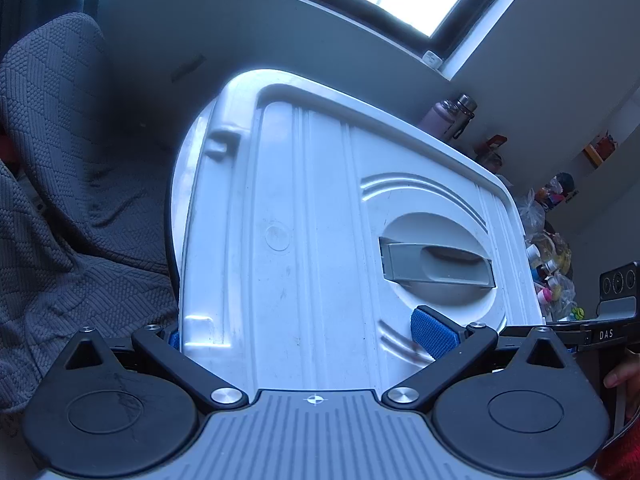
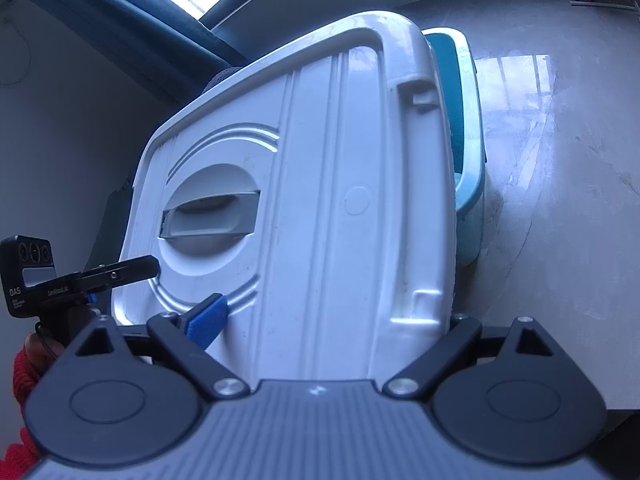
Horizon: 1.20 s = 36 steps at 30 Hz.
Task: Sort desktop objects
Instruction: 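Carry the raised white lid with both tools over the teal bin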
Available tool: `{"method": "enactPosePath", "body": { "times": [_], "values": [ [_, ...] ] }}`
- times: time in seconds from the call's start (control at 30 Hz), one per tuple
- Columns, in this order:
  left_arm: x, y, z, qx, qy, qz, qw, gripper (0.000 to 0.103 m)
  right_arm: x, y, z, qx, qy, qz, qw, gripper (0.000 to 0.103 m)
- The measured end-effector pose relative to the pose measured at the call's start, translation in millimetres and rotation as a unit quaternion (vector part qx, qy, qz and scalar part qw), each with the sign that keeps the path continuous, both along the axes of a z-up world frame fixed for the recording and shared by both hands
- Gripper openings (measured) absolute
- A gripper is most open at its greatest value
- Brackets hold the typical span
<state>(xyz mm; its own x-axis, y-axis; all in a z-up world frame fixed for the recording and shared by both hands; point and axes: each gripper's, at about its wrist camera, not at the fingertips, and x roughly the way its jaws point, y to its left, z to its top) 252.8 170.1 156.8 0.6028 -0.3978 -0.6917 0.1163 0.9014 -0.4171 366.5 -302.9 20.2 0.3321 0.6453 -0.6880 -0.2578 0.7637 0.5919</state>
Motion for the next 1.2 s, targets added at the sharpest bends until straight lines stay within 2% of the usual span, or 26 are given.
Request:
{"method": "enactPosePath", "body": {
  "times": [0.17, 0.27, 0.6, 0.63, 0.7, 0.77, 0.87, 1.0, 1.2],
  "values": [
    [18.6, 13.9, -2.4, 0.000, -0.001, 0.000, 1.0000, 0.103, 6.7, 11.5, -13.0, 0.001, -0.001, -0.001, 1.000, 0.093],
    [34.3, 18.8, -2.3, 0.000, 0.000, -0.001, 1.0000, 0.103, 21.3, 35.7, -13.7, 0.001, -0.002, -0.003, 1.000, 0.093],
    [91.6, 30.6, -3.2, -0.003, 0.005, -0.013, 0.9999, 0.103, 73.5, 59.3, -24.4, -0.002, -0.001, -0.017, 1.000, 0.093],
    [96.6, 30.9, -3.9, -0.003, 0.004, -0.015, 0.9999, 0.103, 75.7, 62.2, -21.8, -0.001, -0.001, -0.019, 1.000, 0.093],
    [106.4, 31.8, -4.9, -0.002, 0.005, -0.018, 0.9998, 0.103, 68.4, 67.5, 3.3, 0.000, -0.001, -0.022, 1.000, 0.093],
    [114.5, 32.5, -5.6, -0.002, 0.006, -0.021, 0.9998, 0.103, 37.8, 73.0, 48.6, 0.001, -0.001, -0.025, 1.000, 0.093],
    [125.9, 33.1, -9.4, -0.004, 0.009, -0.024, 0.9997, 0.103, 30.0, 76.5, 57.7, -0.001, 0.000, -0.029, 1.000, 0.093],
    [137.9, 33.2, -16.0, -0.008, 0.012, -0.027, 0.9995, 0.103, 40.9, 88.9, 68.1, -0.003, 0.004, -0.035, 0.999, 0.093],
    [156.3, 33.9, -29.9, -0.009, 0.029, -0.035, 0.9989, 0.103, 49.1, 83.1, 67.2, -0.002, 0.026, -0.047, 0.999, 0.093]
  ]
}}
